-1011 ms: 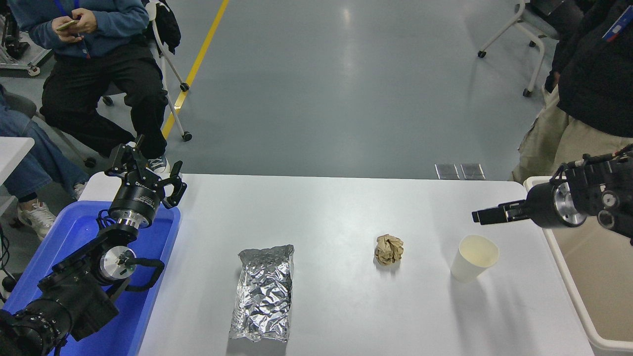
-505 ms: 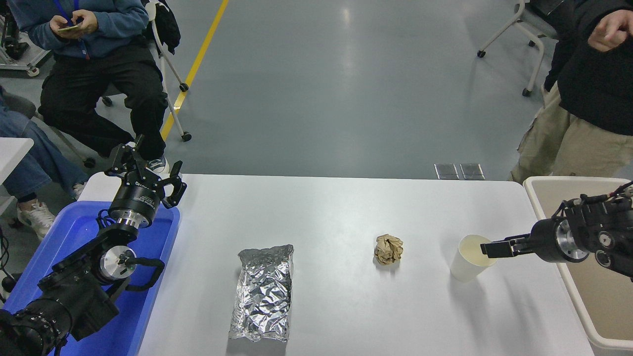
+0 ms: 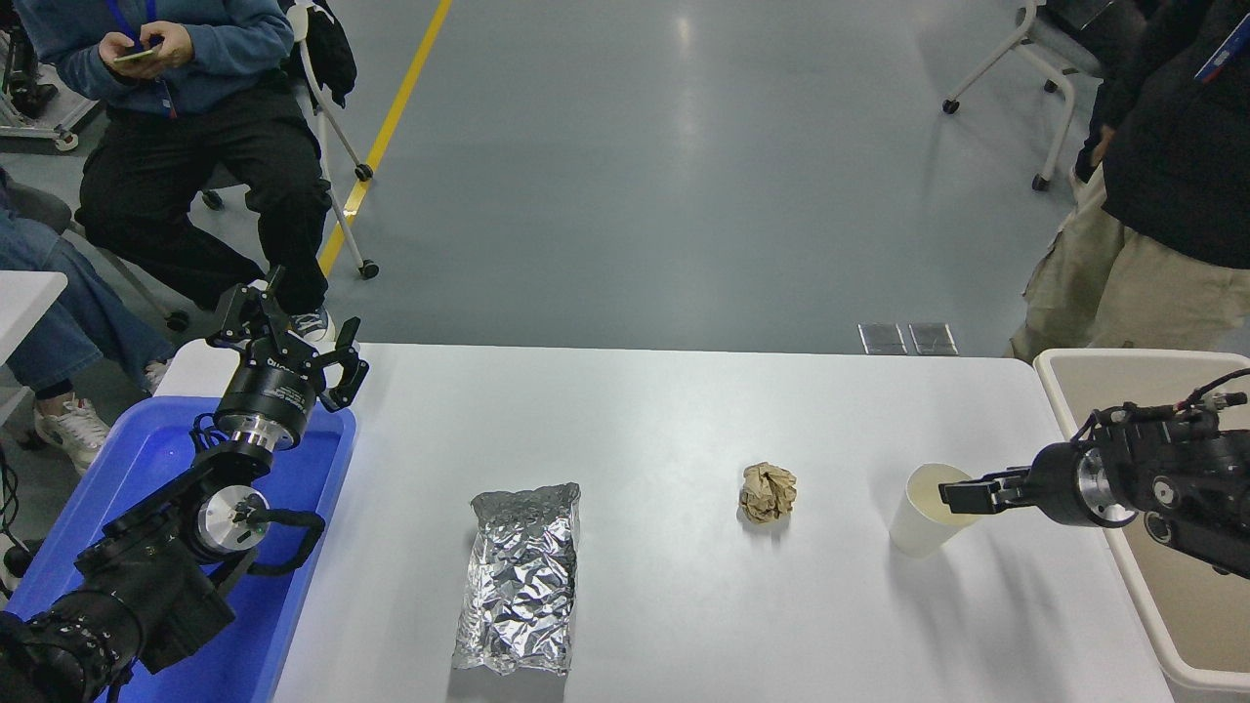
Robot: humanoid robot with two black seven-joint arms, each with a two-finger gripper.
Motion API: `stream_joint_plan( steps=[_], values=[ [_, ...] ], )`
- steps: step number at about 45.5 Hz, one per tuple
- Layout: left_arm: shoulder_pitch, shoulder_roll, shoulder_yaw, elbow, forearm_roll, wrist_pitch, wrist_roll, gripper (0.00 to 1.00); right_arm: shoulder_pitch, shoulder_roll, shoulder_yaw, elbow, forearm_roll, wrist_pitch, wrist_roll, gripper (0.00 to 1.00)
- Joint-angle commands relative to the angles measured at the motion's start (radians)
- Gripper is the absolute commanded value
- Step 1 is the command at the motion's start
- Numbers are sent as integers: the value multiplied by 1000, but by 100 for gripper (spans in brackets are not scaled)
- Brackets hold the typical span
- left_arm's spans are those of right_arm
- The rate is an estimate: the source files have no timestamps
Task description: Dispose of the paper cup in the dustbin
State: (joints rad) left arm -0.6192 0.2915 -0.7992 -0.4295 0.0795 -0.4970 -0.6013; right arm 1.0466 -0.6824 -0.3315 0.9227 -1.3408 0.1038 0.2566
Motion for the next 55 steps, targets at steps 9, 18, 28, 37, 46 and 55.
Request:
stream_joint_plan(
  steps=[9, 18, 28, 37, 46, 55],
  values=[
    [-1, 0, 0, 0, -1, 0, 0, 100, 7, 9, -29, -16, 3, -18, 76, 0],
    [-1, 0, 0, 0, 0, 0, 0, 100, 12, 9, -29, -27, 3, -24, 76, 0],
    [-1, 0, 0, 0, -1, 0, 0, 100, 56, -3, -31, -15, 6, -9, 78, 0],
    [1, 0, 0, 0, 0, 0, 0, 100, 207, -118, -70, 85, 6, 79, 98, 0],
    [1, 0, 0, 0, 0, 0, 0, 100, 371, -227, -78, 179, 6, 209, 98, 0],
    [-1, 0, 0, 0, 0, 0, 0, 100, 526, -321, -72, 251, 6, 295, 98, 0]
  ],
)
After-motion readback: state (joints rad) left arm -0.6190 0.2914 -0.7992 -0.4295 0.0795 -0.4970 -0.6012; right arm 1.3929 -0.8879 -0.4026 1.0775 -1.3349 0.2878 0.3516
